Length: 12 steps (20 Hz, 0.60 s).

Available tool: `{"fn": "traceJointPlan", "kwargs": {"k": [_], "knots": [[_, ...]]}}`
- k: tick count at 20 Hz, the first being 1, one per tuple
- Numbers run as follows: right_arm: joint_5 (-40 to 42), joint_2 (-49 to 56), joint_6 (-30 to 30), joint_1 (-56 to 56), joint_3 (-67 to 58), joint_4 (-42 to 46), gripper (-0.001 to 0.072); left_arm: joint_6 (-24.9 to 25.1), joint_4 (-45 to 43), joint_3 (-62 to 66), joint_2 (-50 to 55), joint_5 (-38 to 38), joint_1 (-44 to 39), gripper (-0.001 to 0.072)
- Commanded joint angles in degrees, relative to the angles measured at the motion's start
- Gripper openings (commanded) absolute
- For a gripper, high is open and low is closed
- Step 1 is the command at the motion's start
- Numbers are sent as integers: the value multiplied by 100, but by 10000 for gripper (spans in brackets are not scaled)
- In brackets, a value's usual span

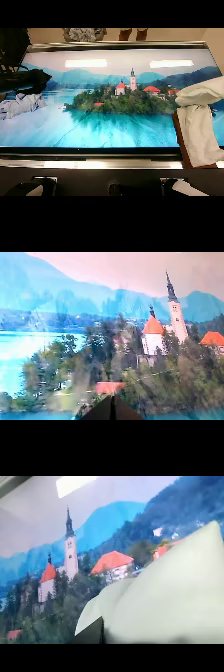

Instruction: Fold the shirts.

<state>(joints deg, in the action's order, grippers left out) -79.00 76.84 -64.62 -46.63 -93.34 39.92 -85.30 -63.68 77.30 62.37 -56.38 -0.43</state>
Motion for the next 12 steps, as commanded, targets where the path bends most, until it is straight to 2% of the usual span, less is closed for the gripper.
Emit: {"fn": "traceJointPlan", "kwargs": {"k": [1, 5, 8, 10, 12], "knots": [[356, 111, 254, 289, -59, -378, 53, 2, -2, 0, 4, 52, 4, 25], [-1139, 42, 164, -173, -426, 752, 54, 122, -2, 0, 4, 50, 4, 25], [-2223, -28, 26, -389, -413, 2540, 54, 149, 2, 0, 4, 44, 4, 25], [-2378, -31, -107, -387, -173, 3270, 55, 146, 2, 0, 2, 26, 4, 25], [-2463, -83, -144, -382, 332, 3613, 54, 149, 2, 0, 0, 0, 4, 26]]}}
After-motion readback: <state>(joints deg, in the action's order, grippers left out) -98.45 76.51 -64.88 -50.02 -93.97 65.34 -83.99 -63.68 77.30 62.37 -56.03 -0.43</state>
